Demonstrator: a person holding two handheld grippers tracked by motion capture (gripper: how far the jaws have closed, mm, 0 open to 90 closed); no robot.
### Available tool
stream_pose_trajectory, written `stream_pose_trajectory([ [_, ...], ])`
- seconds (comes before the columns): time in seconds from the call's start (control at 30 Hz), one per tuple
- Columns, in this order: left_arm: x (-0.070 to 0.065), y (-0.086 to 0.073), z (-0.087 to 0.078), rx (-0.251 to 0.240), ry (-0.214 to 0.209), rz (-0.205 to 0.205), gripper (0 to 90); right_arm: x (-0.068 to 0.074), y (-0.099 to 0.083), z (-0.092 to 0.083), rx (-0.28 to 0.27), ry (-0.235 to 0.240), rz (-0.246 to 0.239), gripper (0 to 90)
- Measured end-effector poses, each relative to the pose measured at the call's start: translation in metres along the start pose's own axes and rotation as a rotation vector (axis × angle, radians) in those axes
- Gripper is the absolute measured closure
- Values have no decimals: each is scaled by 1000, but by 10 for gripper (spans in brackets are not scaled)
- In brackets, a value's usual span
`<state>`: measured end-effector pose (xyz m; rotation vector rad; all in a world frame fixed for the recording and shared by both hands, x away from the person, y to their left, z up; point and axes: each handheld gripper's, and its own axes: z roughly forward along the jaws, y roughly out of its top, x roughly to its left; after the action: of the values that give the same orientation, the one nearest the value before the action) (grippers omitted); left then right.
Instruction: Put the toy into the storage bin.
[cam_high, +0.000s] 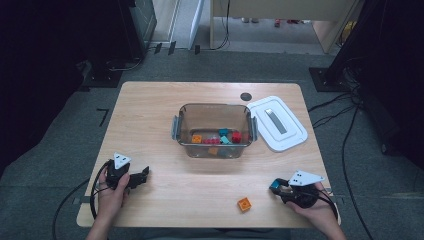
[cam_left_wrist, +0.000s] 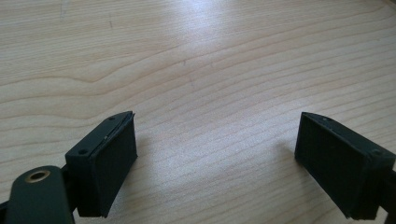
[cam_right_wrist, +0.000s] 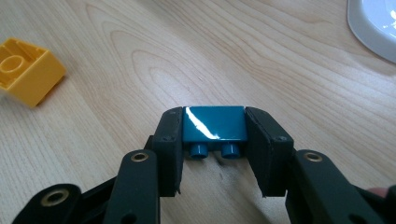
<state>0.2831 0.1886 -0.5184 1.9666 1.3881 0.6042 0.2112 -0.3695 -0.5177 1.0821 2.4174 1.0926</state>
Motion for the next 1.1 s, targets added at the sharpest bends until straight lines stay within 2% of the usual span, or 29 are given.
stream_pose_trajectory([
  [0.13, 0, 0, 0, 0, 0, 0, 128, 0, 2, -1, 2, -2, 23, 599],
  [0.47, 0, 0, 0, 0, 0, 0, 127, -2, 18, -15, -57, -7, 84, 599],
  [0.83, 0, 0, 0, 0, 0, 0, 127, 4, 47, -29, -106, -3, 58, 598],
  [1.1, 0, 0, 0, 0, 0, 0, 128, 8, 77, -36, -133, 0, 45, 599],
])
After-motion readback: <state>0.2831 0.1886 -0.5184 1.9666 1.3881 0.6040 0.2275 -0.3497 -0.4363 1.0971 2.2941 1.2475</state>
